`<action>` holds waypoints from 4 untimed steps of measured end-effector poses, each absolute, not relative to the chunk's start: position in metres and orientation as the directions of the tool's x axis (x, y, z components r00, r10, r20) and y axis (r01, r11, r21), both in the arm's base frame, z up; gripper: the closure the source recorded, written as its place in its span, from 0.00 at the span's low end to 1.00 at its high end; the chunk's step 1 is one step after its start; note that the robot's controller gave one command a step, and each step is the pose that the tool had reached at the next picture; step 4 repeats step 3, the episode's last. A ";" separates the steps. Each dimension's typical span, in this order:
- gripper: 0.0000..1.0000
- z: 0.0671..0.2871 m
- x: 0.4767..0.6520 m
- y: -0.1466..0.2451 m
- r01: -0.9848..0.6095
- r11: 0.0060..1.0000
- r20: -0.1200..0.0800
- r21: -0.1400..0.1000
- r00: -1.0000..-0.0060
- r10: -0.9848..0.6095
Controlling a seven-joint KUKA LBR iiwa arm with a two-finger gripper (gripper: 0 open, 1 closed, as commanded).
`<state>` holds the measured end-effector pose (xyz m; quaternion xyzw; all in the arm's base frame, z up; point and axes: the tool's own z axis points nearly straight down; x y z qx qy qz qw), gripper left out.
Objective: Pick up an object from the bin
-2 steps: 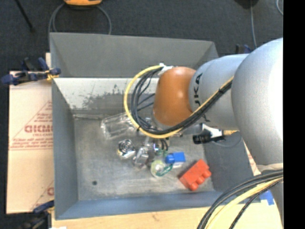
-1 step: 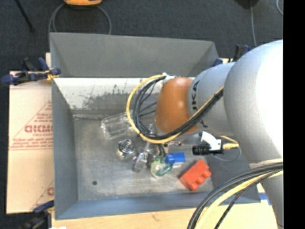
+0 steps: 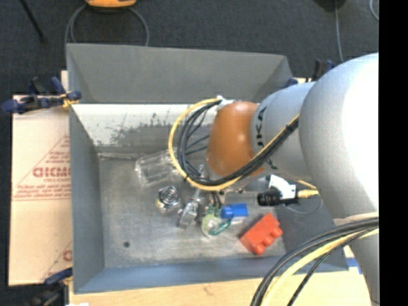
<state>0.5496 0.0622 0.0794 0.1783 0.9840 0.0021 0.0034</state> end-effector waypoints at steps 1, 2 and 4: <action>1.00 0.082 0.549 0.063 0.351 0.937 0.003 0.004 -0.937 0.351; 1.00 0.155 0.552 0.063 0.345 0.939 -0.008 0.005 -0.939 0.345; 1.00 0.191 0.554 0.062 0.339 0.941 -0.006 0.004 -0.941 0.339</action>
Offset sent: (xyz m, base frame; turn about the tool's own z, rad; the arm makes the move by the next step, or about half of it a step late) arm 0.0000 0.0000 0.0000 0.0000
